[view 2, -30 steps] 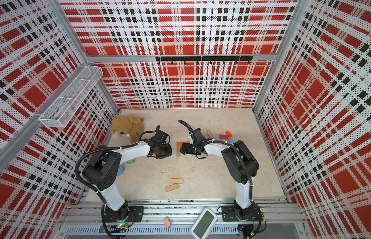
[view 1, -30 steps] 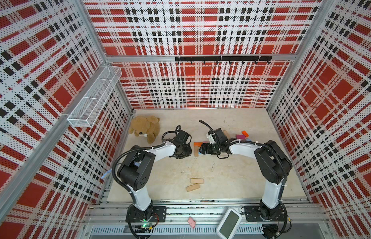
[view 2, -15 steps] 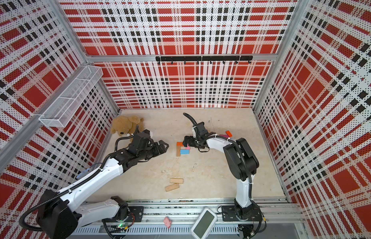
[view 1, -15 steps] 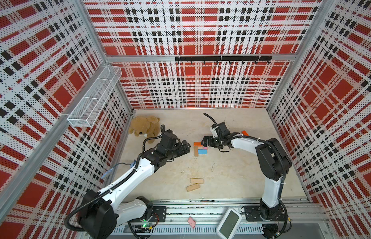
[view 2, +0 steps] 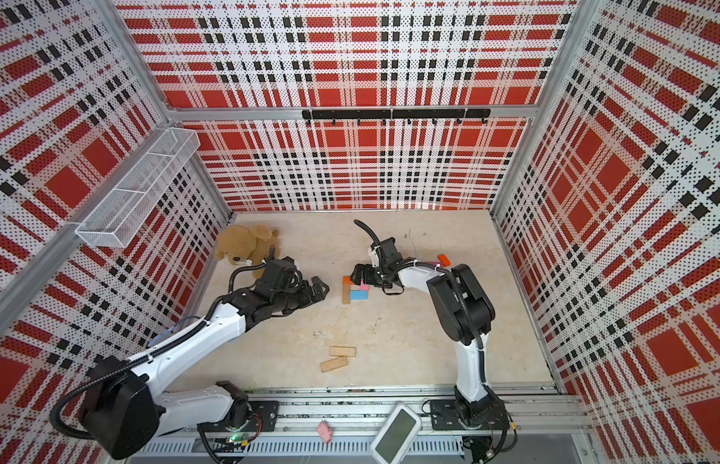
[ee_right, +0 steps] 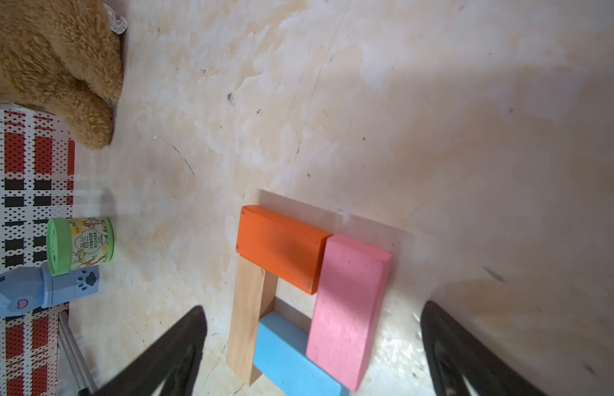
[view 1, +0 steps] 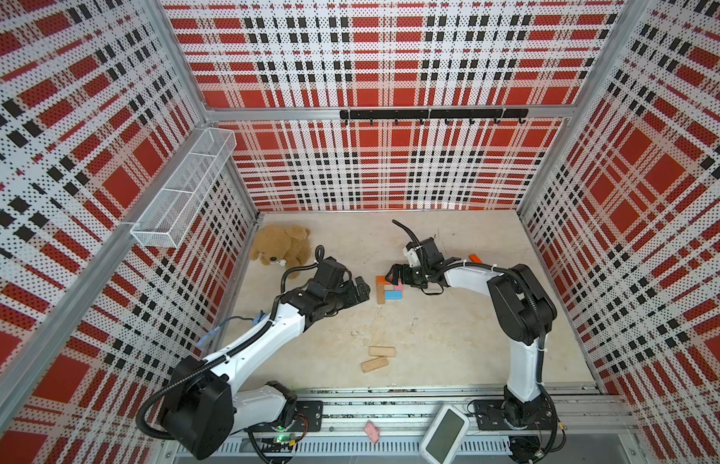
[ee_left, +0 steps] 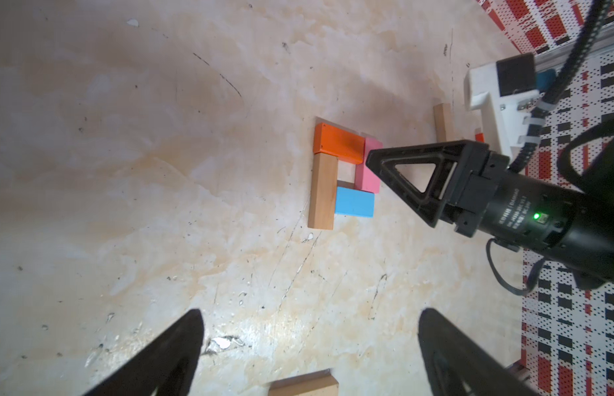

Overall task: Assemble the letter p with building blocks
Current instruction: Adjust the building block at the center of the board.

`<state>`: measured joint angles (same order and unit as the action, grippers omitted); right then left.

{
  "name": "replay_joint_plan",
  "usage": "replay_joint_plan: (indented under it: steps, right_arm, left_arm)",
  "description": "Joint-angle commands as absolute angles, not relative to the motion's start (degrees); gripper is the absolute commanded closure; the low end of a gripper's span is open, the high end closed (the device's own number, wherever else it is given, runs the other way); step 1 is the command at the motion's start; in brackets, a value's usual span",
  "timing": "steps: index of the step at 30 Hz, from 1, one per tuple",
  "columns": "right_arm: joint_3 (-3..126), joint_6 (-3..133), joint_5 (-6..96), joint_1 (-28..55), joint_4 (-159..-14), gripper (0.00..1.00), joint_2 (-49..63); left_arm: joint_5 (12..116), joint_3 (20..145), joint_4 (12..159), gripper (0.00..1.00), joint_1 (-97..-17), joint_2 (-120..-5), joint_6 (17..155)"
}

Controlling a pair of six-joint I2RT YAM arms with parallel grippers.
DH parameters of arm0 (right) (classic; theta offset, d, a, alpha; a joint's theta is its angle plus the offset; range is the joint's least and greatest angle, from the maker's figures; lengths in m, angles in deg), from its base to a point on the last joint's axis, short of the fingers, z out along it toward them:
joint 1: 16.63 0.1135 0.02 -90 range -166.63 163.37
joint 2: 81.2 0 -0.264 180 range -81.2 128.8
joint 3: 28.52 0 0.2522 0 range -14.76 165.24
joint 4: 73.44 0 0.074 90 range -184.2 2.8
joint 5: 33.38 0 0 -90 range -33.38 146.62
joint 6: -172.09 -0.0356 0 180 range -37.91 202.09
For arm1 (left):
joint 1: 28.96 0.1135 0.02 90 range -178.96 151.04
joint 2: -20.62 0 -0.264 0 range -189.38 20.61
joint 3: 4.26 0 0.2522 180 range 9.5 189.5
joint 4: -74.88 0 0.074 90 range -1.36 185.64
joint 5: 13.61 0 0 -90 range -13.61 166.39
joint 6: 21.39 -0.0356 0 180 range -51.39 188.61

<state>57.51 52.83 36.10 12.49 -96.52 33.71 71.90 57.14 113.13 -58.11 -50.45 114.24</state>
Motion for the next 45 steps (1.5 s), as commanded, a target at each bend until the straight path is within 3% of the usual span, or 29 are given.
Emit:
replay_joint_plan:
  steps: [1, 45]
  right_arm:
    - [57.67, 52.31, 34.42, 12.55, -95.24, 0.03, 35.73]
    - [56.96, 52.07, 32.92, 14.21, -94.84, 0.07, 35.12]
  left_arm:
    - [71.90, 57.36, 112.51, 0.01, -57.32, -50.34, 113.35]
    - [72.20, 57.40, 112.15, 0.01, -56.78, -52.08, 112.97]
